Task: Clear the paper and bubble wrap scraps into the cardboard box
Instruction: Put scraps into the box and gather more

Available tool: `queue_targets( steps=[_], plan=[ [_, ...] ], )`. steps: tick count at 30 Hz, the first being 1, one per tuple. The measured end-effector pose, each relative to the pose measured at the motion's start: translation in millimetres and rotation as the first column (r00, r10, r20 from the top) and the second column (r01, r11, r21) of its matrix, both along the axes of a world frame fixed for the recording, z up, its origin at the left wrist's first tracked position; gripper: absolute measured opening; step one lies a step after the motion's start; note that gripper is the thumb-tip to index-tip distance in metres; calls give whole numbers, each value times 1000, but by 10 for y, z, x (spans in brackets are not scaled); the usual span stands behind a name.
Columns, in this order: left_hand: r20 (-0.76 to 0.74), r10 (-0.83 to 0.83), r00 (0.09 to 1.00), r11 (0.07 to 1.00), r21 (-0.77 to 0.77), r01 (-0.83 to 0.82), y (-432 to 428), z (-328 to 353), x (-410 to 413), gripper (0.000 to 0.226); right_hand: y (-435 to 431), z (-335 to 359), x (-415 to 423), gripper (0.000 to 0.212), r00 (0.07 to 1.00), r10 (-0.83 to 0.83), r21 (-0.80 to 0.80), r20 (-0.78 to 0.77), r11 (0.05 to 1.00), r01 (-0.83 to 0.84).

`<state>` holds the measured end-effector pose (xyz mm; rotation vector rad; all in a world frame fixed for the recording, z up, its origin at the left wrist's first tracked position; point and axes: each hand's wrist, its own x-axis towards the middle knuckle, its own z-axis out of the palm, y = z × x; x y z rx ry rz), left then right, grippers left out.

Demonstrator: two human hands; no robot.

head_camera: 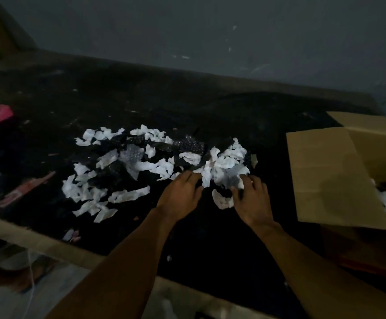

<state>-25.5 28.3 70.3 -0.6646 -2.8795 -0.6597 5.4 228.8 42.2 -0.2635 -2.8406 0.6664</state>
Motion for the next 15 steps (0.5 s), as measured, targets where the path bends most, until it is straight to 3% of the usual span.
queue_targets(
  steps=[9, 15],
  plan=[
    [104, -137, 985, 990, -14, 139, 588, -303, -779, 43, 290, -192, -648, 45, 995, -88, 62, 49, 994, 85],
    [180, -218, 959, 967, -97, 237, 812, -494, -1176, 66, 422, -411, -856, 63, 944, -121, 11, 308, 992, 123]
  ],
)
